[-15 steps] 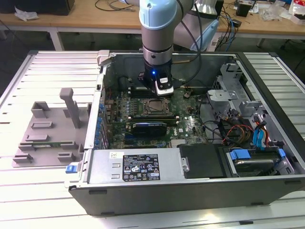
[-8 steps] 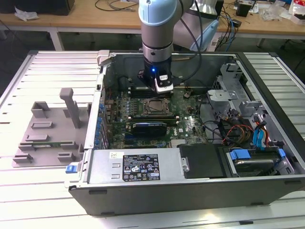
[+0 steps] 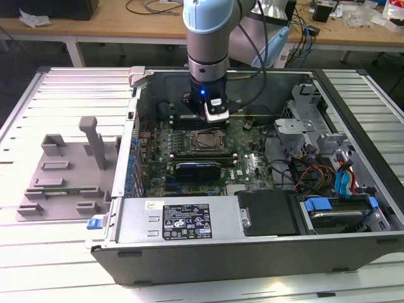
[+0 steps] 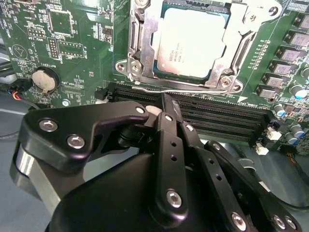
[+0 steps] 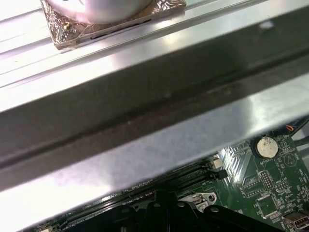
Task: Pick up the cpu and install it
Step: 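Install the first cpu locking lever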
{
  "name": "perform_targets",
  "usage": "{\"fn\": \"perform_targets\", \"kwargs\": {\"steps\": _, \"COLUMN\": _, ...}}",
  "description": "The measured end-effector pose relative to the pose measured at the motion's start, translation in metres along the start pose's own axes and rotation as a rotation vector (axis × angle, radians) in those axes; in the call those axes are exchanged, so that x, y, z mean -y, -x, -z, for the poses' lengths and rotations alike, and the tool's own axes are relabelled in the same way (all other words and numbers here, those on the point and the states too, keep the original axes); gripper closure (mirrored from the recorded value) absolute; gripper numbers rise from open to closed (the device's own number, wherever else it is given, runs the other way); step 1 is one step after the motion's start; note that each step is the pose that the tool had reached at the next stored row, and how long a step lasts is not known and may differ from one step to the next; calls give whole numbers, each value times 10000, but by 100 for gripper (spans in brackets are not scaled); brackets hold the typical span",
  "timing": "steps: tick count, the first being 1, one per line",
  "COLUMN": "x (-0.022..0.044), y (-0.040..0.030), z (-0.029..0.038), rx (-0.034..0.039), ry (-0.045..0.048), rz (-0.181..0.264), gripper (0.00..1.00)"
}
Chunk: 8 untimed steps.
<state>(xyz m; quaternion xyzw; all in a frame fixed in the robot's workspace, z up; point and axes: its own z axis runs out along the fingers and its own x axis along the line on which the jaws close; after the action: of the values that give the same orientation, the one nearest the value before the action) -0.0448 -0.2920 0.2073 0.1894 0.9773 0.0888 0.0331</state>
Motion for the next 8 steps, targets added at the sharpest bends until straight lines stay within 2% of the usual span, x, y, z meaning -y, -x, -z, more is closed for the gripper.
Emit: {"fn": "perform_targets", "kwargs": {"steps": 8, "x": 8, "y": 3, "z": 2, "rx": 1, "ry": 0, "rz": 1, "gripper": 89}}
